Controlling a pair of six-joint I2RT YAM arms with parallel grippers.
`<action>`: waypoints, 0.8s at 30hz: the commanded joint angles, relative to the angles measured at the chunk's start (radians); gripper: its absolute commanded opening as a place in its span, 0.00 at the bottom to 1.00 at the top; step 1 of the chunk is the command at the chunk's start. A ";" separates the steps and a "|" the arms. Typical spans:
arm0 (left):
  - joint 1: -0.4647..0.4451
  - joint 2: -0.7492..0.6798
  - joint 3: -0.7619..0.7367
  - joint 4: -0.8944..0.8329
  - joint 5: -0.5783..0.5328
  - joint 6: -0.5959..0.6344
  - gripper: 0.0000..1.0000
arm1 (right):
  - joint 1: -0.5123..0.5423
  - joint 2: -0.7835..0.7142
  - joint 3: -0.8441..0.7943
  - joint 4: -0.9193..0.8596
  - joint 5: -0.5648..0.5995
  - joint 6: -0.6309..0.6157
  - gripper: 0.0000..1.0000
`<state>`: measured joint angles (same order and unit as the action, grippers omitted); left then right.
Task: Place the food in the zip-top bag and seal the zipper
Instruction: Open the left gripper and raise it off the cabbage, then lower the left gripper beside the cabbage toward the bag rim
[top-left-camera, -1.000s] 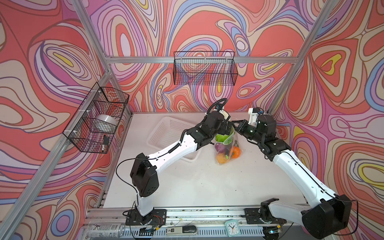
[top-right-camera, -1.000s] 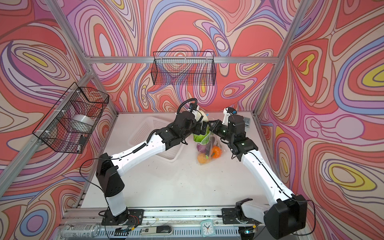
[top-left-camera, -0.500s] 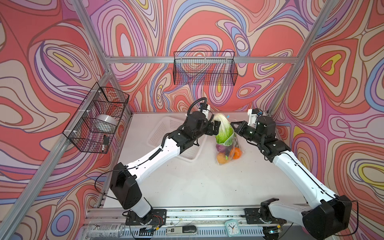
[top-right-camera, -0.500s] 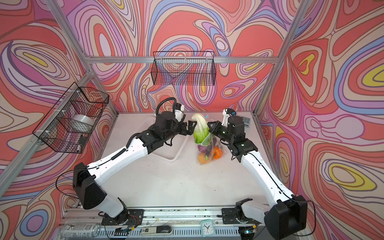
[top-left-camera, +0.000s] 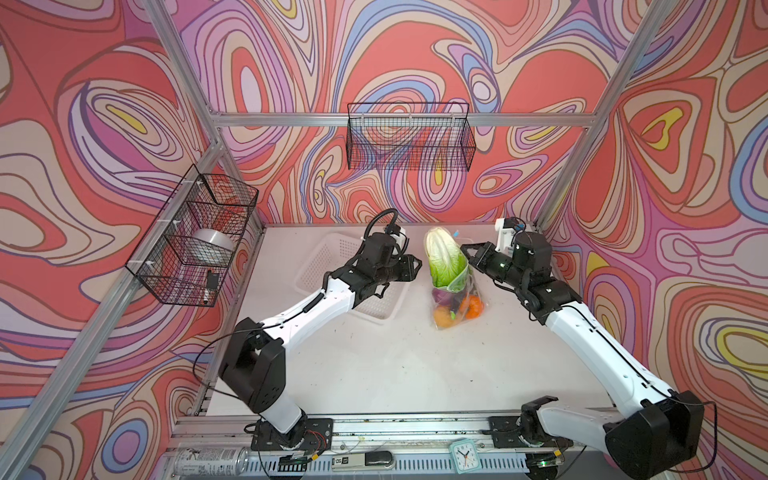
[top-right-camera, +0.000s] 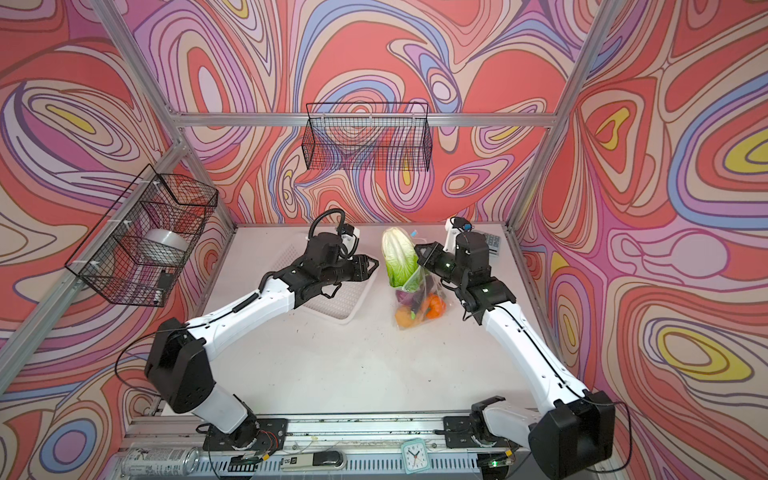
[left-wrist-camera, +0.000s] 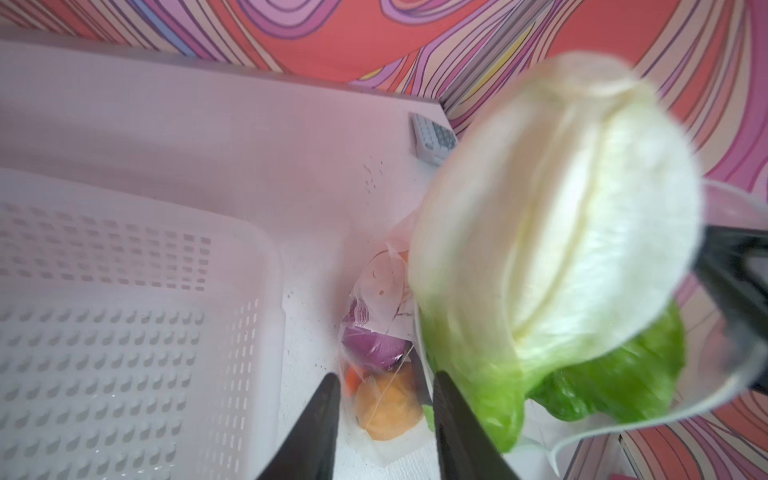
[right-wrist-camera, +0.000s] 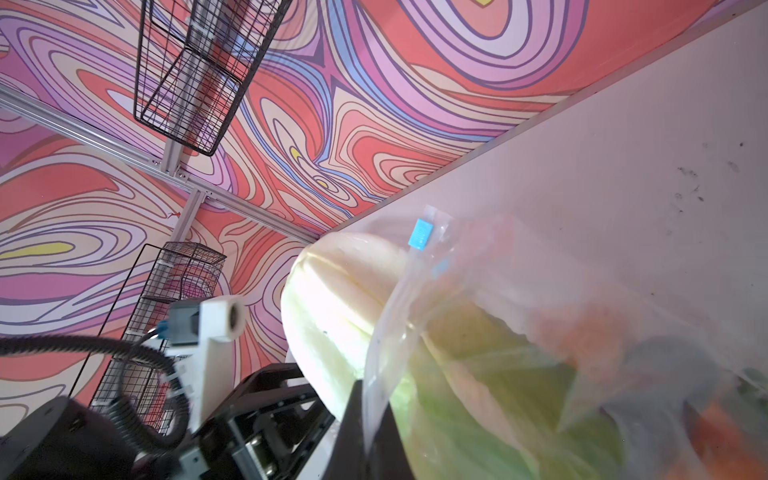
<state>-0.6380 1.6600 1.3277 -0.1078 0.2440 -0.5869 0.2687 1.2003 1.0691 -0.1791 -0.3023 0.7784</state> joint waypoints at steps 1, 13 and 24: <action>0.002 0.053 0.070 -0.029 0.086 -0.032 0.35 | -0.005 -0.027 0.000 0.038 -0.008 -0.006 0.00; 0.002 0.130 0.102 0.022 0.166 -0.077 0.35 | -0.006 -0.026 0.002 0.037 -0.013 -0.008 0.00; 0.002 0.222 0.164 0.026 0.251 -0.099 0.37 | -0.006 -0.023 0.002 0.045 -0.018 0.000 0.00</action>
<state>-0.6357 1.8633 1.4559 -0.0998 0.4519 -0.6693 0.2676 1.2003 1.0691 -0.1791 -0.3065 0.7792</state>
